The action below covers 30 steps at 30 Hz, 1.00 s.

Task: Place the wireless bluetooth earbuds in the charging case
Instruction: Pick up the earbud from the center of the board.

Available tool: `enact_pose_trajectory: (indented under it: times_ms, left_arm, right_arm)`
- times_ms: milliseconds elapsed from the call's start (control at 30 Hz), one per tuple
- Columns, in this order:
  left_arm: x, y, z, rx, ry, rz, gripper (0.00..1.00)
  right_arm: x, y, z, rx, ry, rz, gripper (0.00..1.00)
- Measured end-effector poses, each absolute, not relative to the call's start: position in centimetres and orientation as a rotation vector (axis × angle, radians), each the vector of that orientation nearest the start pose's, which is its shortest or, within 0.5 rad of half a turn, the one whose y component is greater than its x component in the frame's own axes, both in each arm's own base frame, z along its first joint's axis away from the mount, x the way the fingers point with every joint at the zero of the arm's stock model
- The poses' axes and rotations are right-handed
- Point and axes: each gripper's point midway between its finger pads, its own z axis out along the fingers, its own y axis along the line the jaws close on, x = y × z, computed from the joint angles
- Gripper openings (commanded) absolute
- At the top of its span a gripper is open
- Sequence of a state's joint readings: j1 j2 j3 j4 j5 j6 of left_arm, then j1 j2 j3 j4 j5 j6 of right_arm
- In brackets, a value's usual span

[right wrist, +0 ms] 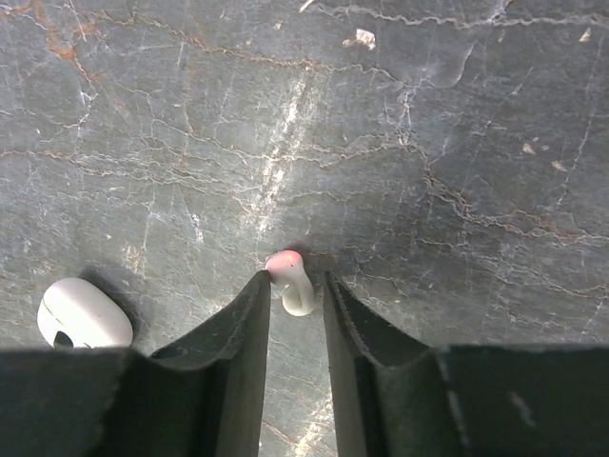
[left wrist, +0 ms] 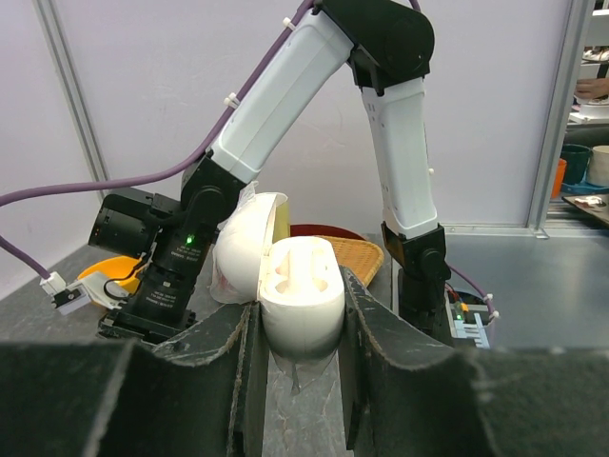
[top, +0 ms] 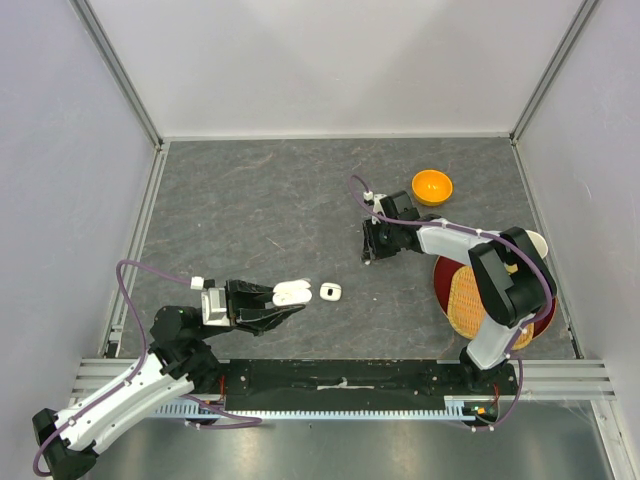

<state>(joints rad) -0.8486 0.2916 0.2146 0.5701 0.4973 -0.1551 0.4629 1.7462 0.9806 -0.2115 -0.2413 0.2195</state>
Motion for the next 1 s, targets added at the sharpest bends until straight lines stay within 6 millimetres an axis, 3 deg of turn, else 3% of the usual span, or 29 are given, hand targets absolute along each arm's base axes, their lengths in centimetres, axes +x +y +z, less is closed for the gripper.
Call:
enact_pose_trajectory:
  times_ms: [167, 467, 633, 1000]
  left_arm:
    - [8.8, -23.46, 30.02, 0.828, 0.895, -1.151, 0.02]
    - [9.07, -23.44, 29.85, 0.816, 0.906, -1.145, 0.02]
    - [9.18, -23.41, 29.88, 0.81, 0.908, -1.141, 0.02]
    - [9.21, -23.41, 29.87, 0.808, 0.91, -1.141, 0.02]
  right_arm:
    - [32.26, 22.15, 2.51, -0.416, 2.566, 0.592, 0.23]
    - [32.2, 22.45, 2.64, -0.416, 2.563, 0.616, 0.23]
    - [32.11, 22.59, 2.7, -0.415, 2.563, 0.629, 0.0]
    - [31.78, 22.49, 3.16, -0.417, 2.561, 0.635, 0.0]
